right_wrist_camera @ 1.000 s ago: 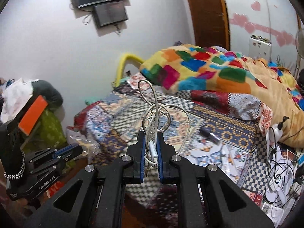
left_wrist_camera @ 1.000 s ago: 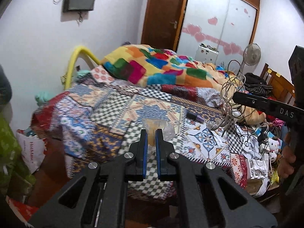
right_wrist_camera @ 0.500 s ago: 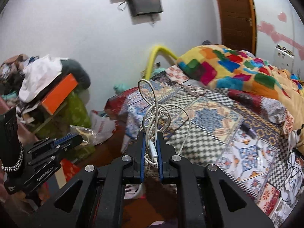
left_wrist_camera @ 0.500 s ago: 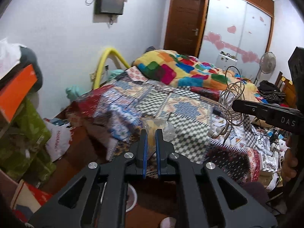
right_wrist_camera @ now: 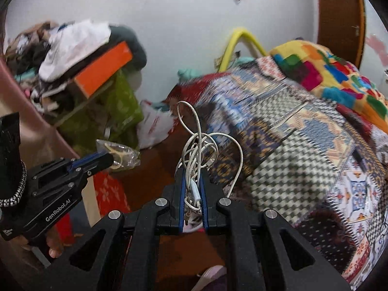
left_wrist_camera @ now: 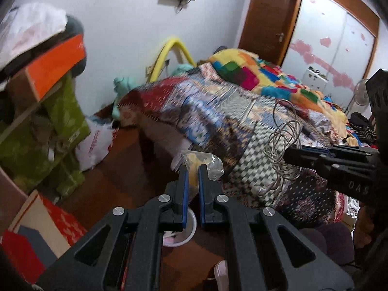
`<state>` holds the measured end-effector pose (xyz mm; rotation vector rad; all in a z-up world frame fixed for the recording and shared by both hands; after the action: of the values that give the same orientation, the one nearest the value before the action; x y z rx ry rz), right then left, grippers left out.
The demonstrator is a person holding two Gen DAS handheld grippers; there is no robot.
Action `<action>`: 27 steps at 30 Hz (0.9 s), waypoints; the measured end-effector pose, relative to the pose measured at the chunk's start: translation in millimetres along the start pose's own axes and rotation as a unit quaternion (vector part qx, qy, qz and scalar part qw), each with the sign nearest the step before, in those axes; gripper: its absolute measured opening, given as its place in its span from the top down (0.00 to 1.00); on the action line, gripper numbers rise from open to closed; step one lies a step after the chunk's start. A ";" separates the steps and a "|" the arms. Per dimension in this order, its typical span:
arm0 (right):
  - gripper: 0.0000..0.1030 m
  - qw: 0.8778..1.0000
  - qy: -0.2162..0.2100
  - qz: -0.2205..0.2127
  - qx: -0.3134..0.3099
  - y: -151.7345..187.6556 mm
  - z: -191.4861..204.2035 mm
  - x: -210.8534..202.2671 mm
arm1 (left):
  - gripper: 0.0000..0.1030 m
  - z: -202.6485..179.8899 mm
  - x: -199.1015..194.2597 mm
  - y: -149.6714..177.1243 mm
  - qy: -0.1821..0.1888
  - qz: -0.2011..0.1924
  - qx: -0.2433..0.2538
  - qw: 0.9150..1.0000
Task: Collect trash
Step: 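Carry the plastic bag and earphones with both tools over the white bin, then open the right tool over the bin while the left tool releases the bag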
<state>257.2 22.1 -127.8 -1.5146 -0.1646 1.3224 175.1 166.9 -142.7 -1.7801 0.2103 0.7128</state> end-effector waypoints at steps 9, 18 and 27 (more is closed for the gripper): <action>0.90 0.996 -0.020 0.087 -0.025 29.4 32.0 70.8 | 0.94 42.9 40.4 55.9 -0.035 0.086 -0.028 0.995; 0.88 0.985 -0.046 0.166 -0.028 50.4 38.3 136.2 | 0.94 72.1 83.1 97.3 -0.048 0.163 -0.073 0.983; 0.69 0.984 -0.033 0.171 -0.029 40.1 25.9 149.1 | 0.94 67.8 117.8 101.0 -0.046 0.191 -0.074 0.978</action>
<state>272.8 122.0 -247.4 -1.5976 0.0195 1.6525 196.3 220.2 -302.0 -1.8634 0.4534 1.1074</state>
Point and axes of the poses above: each gripper's, at about its wrist camera, not at the fingertips, and x roughly the way its jaws point, z to its left, y to its underside, the point moved 1 cm from there along x, roughly the way its jaws point, and after that the axes turned 10 degrees about -z, right-handed, at the moved point
